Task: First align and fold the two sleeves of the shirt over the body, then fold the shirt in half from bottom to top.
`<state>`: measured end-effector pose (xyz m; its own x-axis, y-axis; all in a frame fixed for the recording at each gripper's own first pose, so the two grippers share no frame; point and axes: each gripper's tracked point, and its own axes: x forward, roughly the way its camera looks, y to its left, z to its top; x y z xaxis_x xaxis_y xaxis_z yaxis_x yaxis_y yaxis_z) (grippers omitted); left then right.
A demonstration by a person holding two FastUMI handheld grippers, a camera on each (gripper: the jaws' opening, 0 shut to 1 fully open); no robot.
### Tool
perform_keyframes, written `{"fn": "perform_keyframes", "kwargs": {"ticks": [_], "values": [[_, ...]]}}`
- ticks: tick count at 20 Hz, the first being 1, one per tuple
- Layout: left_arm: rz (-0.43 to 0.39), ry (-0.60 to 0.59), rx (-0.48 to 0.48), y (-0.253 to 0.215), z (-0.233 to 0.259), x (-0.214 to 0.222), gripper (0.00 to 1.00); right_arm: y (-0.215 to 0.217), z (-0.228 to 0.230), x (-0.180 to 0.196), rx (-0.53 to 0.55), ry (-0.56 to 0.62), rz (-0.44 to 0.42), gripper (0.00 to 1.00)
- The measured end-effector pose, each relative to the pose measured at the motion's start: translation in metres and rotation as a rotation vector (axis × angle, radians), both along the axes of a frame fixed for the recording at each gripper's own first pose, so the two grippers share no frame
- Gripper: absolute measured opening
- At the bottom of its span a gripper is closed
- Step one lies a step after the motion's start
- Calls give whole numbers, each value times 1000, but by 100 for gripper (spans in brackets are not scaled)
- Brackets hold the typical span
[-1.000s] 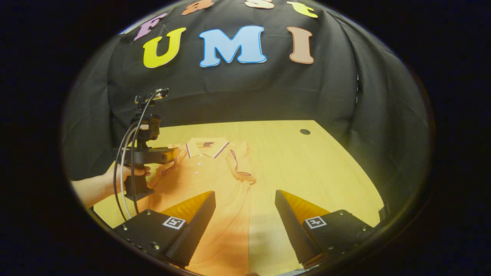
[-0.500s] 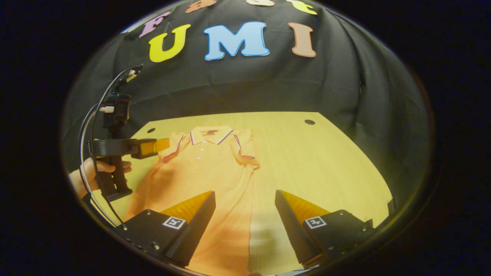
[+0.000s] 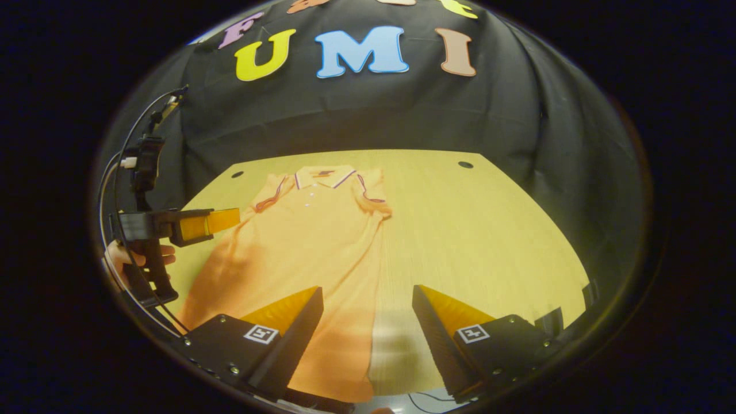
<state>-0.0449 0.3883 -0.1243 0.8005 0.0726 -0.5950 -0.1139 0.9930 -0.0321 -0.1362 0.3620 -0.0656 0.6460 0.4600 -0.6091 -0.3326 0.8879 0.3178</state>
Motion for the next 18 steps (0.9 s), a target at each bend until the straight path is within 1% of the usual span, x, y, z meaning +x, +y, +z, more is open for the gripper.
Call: {"fn": "perform_keyframes", "kwargs": {"ticks": [6, 7, 14, 16, 18], "values": [[13, 21, -21, -8, -5, -51, 92, -3, -14, -38, -18, 26, 40, 97], [15, 26, -20, -7, -5, -60, 95, -3, -17, -43, -20, 32, 45, 97], [33, 69, -22, -3, -19, -123, 95, 3, -38, -72, -26, 81, 79, 97], [30, 82, -17, 0, -22, -141, 96, 7, -43, -83, -29, 98, 97, 97], [20, 84, -9, 2, -25, -155, 96, 12, -49, -85, -38, 107, 117, 97]]}}
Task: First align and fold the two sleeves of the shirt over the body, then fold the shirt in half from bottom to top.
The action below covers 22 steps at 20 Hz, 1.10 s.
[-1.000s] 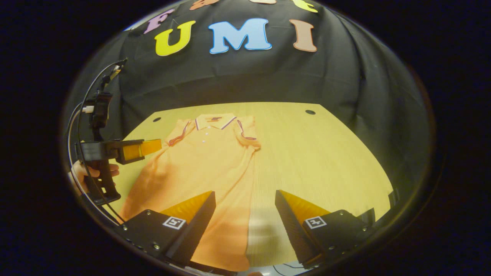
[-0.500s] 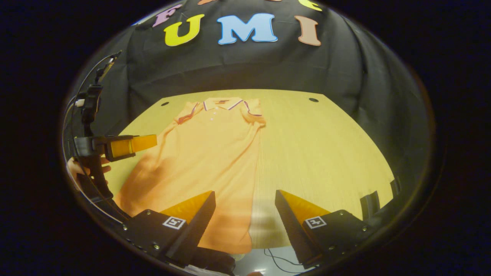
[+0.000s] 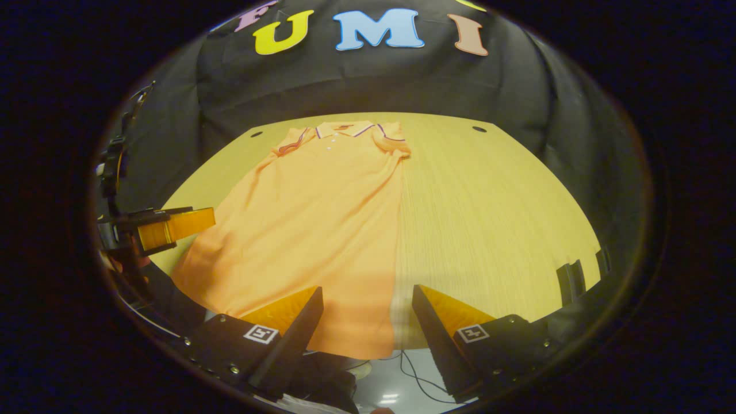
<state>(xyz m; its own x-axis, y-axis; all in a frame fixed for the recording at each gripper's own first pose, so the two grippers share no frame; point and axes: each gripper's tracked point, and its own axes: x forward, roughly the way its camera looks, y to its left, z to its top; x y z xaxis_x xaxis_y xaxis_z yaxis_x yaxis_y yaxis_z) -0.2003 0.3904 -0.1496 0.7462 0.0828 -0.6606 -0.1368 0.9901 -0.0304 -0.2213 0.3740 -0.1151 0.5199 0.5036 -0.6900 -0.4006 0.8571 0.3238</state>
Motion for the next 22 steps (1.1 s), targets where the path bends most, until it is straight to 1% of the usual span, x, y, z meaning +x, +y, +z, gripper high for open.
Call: {"fn": "perform_keyframes", "kwargs": {"ticks": [4, 6, 9, 13, 14, 17, 18, 20, 22], "values": [[-3, 29, -20, 0, -10, -32, 95, 1, -5, -7, -10, 13, 18, 97], [-5, 41, -31, 2, -13, -46, 96, 1, -7, -10, -11, 22, 21, 97], [-24, 53, -24, 3, -18, -62, 95, -3, -12, -19, -23, 28, 27, 97], [-20, 70, -14, 4, -24, -83, 95, -10, -16, -24, -39, 26, 18, 97], [-25, 78, -1, 3, -29, -87, 96, -10, -17, -25, -42, 26, 19, 97], [-53, 88, 33, -2, -38, -94, 95, -10, -22, -30, -50, 26, 27, 97], [-51, 92, 39, -3, -40, -96, 95, -8, -23, -31, -51, 26, 29, 96], [-52, 81, 51, -4, -41, -93, 96, -7, -25, -31, -58, 18, 31, 99], [-47, 80, 67, -3, -43, -93, 96, -4, -24, -33, -58, 12, 34, 98]]}}
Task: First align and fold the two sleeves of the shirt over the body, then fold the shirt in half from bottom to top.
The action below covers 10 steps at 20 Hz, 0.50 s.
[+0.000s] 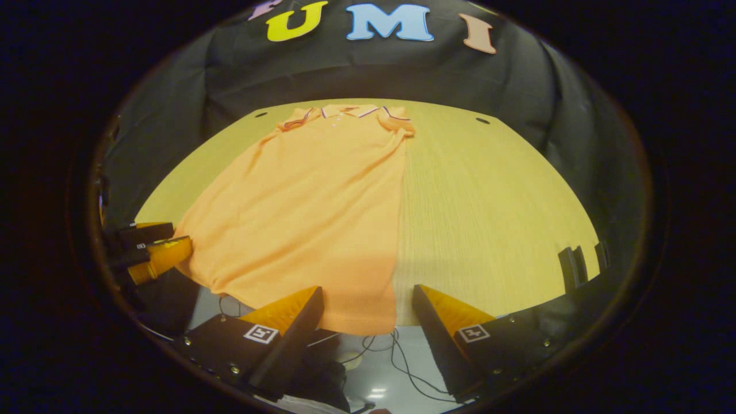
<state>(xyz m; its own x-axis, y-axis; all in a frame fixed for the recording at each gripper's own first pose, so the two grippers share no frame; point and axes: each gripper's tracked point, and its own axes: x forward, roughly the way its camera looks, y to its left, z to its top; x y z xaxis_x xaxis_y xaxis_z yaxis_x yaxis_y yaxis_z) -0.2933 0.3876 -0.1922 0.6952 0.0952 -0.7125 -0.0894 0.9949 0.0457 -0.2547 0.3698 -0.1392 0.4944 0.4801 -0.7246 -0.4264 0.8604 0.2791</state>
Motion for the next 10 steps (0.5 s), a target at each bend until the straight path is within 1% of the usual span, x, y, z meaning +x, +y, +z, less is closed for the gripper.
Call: {"fn": "perform_keyframes", "kwargs": {"ticks": [3, 5, 6, 7, 8, 9, 10], "values": [[0, 0, 2, -6, -2, 0, 95, 5, 2, -2, 4, -5, -8, 98], [-7, -2, 4, -12, -2, 3, 80, 10, 1, -3, 9, -6, -5, 94], [-19, -2, 9, -17, -3, 5, 67, 12, 1, -2, 7, -2, -3, 80], [-28, -9, 15, -20, -2, 9, 55, 14, 3, -3, 9, -1, 3, 76], [-33, -8, 26, -23, -4, 10, 44, 14, 4, -2, 11, 1, -4, 64], [-34, -6, 41, -24, -4, 11, 24, 14, 2, -2, 17, 8, -9, 54], [-38, 2, 51, -24, -6, 11, 16, 13, 2, -1, 15, 4, -15, 46]]}}
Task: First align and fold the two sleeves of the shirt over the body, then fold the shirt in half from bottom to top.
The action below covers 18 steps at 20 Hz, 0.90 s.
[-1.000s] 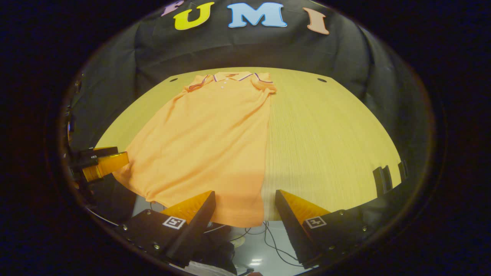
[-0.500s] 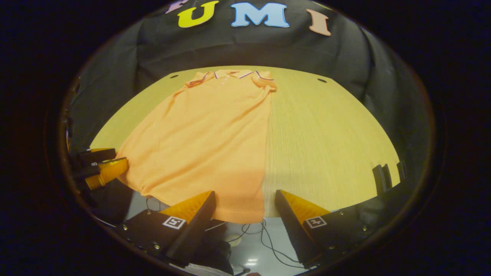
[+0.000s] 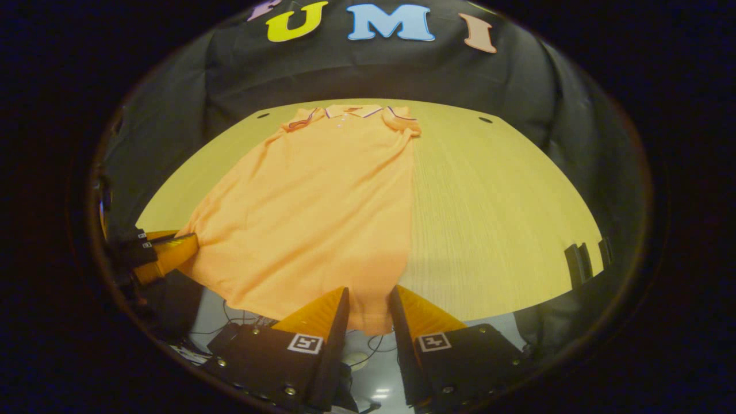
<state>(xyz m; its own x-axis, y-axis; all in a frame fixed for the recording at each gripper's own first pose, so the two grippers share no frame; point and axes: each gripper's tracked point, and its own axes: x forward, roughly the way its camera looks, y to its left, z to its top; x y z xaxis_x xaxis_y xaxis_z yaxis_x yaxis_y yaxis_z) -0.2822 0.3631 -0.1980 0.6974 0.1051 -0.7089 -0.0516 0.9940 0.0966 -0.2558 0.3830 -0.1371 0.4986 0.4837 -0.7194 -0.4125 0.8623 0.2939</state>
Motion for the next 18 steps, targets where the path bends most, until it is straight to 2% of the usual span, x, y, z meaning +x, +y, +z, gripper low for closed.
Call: {"fn": "perform_keyframes", "kwargs": {"ticks": [1, 2, 3, 5, 6, 9, 11, 14, 18], "values": [[-5, 4, 5, 0, 0, 0, 14, -1, 0, 0, 13, 8, -18, 37], [2, -2, -1, -1, 1, 0, 14, 0, 1, 0, 24, 13, -17, 24], [6, 3, -5, 1, 3, 1, 7, 0, 0, 0, 30, 14, -9, 23], [9, 15, -4, 1, 0, 1, 7, -3, 2, -2, 32, 20, -11, 23], [24, 19, -10, 1, 1, 2, 7, -1, 2, 0, 34, 25, -10, 3], [83, 53, -47, 2, 1, 3, 7, -2, 1, 2, 48, 65, 16, 3], [119, 75, -55, 5, 7, 4, 7, -3, 10, 7, 86, 79, 1, 3], [145, 46, -67, 4, 28, 13, 7, -11, 29, 18, 113, 50, -9, 3], [136, -10, -43, 2, 58, 35, 7, -18, 67, 41, 139, -29, 0, 3]]}}
